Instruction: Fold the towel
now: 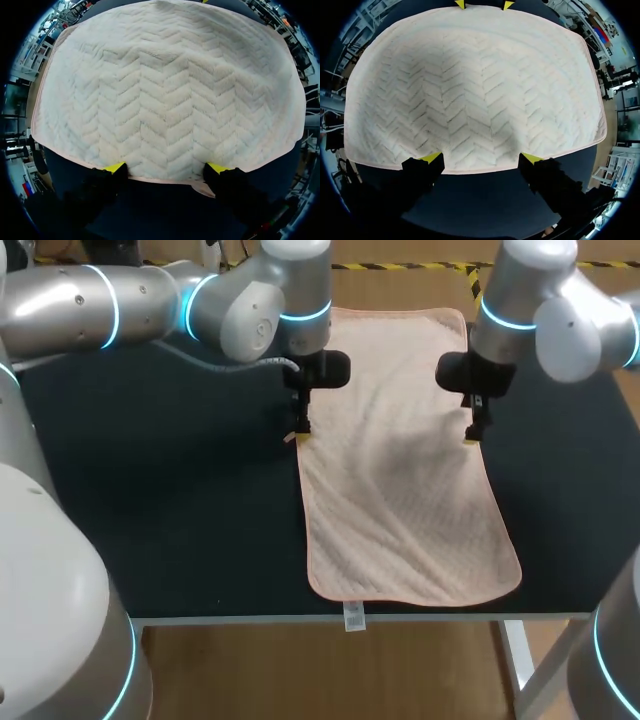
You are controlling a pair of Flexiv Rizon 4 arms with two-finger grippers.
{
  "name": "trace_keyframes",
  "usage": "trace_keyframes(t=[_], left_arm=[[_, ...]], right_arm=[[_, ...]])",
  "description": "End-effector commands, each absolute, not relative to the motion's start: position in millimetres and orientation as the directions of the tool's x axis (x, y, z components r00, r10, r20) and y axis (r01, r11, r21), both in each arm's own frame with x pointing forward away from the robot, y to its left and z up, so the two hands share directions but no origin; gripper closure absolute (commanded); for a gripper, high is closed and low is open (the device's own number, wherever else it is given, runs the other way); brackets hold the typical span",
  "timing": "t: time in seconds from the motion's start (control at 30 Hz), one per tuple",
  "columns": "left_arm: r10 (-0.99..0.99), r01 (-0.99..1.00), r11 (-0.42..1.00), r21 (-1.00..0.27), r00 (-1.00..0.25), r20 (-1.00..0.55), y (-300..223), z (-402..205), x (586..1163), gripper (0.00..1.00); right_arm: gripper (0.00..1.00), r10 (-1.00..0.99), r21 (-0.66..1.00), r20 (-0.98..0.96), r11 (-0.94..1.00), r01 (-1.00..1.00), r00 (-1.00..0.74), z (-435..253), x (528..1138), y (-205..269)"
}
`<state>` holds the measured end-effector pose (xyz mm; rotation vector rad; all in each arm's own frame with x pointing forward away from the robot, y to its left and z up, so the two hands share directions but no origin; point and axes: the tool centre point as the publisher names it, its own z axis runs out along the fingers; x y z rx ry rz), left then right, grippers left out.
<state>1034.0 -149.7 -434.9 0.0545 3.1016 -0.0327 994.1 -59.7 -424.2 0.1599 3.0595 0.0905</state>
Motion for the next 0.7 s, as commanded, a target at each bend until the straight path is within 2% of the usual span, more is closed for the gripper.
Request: trace_keyframes(t=[0.03,0.7], left_arm=[[0.039,0.04,0.999,-0.028,-0.999,-0.031,-152.2,-437.5,1035.0,0.0],[0.042,0.042,0.999,-0.024,-0.999,-0.001,-157.3,-448.7,1031.7,0.02]], right_arm=[[0.0,0.101,0.055,-0.068,0.994,0.097,-0.993,-431.7,998.5,-60.8],[0.0,0.077,0.047,-0.065,0.996,0.074,-0.995,-439.0,1001.7,-64.5]])
